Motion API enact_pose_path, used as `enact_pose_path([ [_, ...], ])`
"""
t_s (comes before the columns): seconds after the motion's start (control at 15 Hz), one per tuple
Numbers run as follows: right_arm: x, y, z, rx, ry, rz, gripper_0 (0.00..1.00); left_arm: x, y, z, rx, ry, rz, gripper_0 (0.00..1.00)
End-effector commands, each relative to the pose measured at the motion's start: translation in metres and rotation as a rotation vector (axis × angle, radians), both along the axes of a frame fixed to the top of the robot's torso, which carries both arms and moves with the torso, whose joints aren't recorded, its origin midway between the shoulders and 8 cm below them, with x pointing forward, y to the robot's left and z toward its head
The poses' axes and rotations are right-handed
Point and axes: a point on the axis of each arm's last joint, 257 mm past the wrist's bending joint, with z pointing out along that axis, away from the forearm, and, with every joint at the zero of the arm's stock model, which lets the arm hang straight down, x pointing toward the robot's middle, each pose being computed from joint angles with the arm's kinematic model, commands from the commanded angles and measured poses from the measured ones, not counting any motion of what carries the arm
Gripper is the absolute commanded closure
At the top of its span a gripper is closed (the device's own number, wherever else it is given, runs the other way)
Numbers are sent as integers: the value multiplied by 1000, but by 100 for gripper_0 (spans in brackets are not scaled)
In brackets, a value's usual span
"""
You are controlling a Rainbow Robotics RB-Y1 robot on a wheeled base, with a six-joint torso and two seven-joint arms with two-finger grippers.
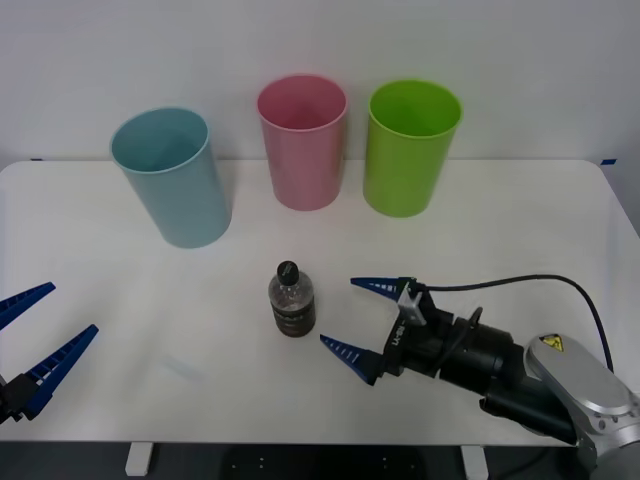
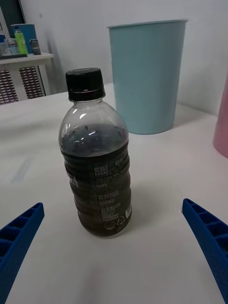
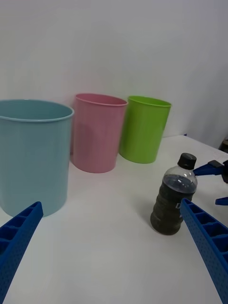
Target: Grasp the object on the table and drop it into the matching bin: aluminum can to the light blue bin, PET bottle to the pink bin.
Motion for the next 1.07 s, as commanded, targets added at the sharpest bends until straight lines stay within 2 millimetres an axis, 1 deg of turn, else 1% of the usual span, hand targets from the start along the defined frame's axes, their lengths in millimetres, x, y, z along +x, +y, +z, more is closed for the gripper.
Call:
enact_pose_path([
  [0.07,3,10,-4,-12,2,-10,0,0,0,0,0,0,0,0],
  [0.2,7,18,-5,-14,5,-3,0,0,0,0,0,0,0,0],
  [0.33,16,28,-10,-13,20,3,0,0,0,0,0,0,0,0],
  [0.47,23,38,-11,-16,16,4,0,0,0,0,0,0,0,0],
  [0.87,25,65,-9,-27,-11,2,0,0,0,0,0,0,0,0],
  [1.07,28,82,-15,-34,1,6,0,0,0,0,0,0,0,0],
])
